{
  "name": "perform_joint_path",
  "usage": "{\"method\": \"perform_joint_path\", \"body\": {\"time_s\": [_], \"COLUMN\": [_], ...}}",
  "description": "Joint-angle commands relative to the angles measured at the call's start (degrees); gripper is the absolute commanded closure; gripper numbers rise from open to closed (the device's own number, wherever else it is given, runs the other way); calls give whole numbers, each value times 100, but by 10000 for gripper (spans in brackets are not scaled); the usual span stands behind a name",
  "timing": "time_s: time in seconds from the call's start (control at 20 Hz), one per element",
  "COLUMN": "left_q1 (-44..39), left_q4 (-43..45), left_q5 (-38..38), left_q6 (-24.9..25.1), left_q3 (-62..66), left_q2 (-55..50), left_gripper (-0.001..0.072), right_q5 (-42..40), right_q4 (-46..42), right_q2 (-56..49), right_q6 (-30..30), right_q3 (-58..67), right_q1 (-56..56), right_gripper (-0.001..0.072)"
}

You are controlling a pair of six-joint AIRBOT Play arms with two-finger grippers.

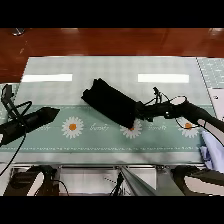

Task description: Fold the shirts.

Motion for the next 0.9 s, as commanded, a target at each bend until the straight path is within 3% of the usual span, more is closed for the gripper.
{"method": "perform_joint_path", "body": {"time_s": [0.0,0.35,0.55,0.85], "left_q1": [4,4,4,4], "left_q4": [-24,-26,-26,-24], "left_q5": [0,-2,-4,-2], "left_q6": [4,2,4,4], "left_q3": [2,2,2,0], "left_q2": [-11,-11,-11,-11], "left_gripper": [685,685,685,685], "right_q5": [361,1582,2450,3582], "right_q4": [0,-1718,-2938,-3377], "right_q2": [-227,-227,-227,-46], "right_q6": [-470,348,1241,1816], "right_q3": [557,3639,5696,7064], "right_q1": [46,-22,-575,-2170], "right_gripper": [691,693,693,692]}}
